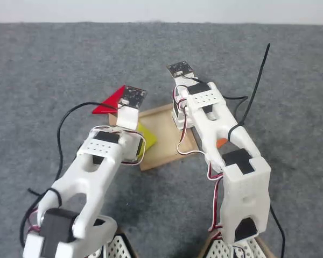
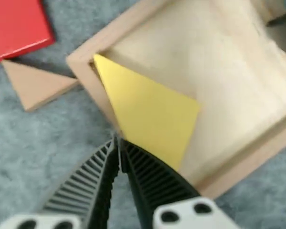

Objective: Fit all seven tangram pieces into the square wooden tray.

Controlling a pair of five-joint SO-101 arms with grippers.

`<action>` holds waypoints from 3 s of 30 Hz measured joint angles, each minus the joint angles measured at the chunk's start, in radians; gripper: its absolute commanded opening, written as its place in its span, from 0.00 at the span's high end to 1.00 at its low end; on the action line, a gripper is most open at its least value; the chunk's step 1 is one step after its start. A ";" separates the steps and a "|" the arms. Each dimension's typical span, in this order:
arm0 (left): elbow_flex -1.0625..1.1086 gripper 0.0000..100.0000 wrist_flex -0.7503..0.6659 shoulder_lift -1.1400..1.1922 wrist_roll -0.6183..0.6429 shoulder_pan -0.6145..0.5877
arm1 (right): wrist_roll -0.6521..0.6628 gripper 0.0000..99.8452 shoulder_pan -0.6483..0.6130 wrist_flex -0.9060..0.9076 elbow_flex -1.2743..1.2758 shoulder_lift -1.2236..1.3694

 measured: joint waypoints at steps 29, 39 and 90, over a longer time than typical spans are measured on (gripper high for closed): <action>0.276 0.99 -0.135 -0.543 0.075 -0.269 | 0.000 0.93 0.000 0.000 0.000 0.000; 0.298 0.99 -0.149 -0.557 0.078 -0.315 | 0.000 0.92 -0.025 0.002 0.002 -0.015; 0.371 0.99 -0.120 -0.562 -0.138 -0.417 | 0.078 0.98 -0.288 -0.141 0.051 -0.043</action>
